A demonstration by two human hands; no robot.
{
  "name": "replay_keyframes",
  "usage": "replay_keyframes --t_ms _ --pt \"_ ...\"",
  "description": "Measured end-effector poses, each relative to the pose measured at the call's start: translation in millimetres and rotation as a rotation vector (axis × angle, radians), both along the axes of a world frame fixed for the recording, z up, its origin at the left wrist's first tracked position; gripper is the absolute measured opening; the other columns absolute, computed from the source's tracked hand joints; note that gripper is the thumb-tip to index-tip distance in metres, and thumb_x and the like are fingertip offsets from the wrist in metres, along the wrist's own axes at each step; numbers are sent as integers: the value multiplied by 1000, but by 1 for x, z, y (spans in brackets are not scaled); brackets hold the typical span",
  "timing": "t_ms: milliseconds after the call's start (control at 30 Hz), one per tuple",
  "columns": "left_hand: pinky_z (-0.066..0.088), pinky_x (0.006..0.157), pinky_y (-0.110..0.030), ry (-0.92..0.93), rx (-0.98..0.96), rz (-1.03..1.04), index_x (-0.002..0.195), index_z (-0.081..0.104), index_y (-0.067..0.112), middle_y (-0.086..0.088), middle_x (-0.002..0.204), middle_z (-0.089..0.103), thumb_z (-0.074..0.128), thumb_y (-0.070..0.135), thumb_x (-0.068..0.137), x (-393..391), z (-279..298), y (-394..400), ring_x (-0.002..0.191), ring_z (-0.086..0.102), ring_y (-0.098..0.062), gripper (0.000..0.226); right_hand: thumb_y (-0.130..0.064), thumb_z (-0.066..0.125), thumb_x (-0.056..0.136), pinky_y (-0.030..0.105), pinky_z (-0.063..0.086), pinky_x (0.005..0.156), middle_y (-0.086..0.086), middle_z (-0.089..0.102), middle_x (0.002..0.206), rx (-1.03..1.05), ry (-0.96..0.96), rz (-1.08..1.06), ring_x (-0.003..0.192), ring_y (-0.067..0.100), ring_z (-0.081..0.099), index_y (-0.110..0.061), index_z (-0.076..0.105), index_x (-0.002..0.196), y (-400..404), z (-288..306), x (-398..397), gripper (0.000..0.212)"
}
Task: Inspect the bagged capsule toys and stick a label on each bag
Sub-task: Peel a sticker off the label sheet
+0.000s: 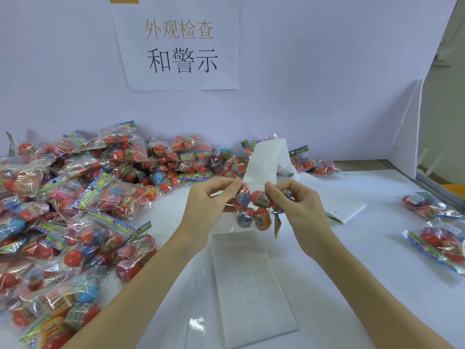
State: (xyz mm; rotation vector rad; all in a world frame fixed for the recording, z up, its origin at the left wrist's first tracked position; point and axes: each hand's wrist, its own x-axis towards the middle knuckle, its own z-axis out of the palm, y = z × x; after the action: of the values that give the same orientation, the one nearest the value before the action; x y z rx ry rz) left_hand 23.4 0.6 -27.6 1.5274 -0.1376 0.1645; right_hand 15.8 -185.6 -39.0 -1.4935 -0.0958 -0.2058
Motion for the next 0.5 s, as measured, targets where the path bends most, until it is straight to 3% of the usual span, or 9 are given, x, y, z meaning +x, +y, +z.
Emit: replay_keyframes --t_ms 200,300,400,500 --pt "60 66 -23 19 -52 86 93 83 21 -1 91 81 71 22 97 1 -4 1 77 77 -17 12 -34 54 107 26 55 76 2 76 90 -36 41 75 82 14 68 -21 79 106 -5 -3 2 28" --pt "60 69 -24 31 -97 149 98 82 13 -3 90 80 72 24 98 5 -6 7 76 76 -19 16 -49 65 94 25 56 77 3 79 104 -96 96 202 92 14 72 -22 71 122 -4 -3 0 40" --pt "60 72 -22 26 -139 141 94 82 9 -6 90 80 71 29 98 7 -7 8 78 78 -20 23 -42 74 90 26 53 74 7 79 99 -172 83 210 84 13 69 -16 72 117 -2 -3 -1 38" --pt "58 96 -29 18 -156 -17 102 82 11 -8 105 80 70 42 95 6 -6 6 104 75 -26 34 -40 77 85 31 51 78 8 78 97 18 88 173 82 14 66 -9 72 117 -4 -4 0 45"
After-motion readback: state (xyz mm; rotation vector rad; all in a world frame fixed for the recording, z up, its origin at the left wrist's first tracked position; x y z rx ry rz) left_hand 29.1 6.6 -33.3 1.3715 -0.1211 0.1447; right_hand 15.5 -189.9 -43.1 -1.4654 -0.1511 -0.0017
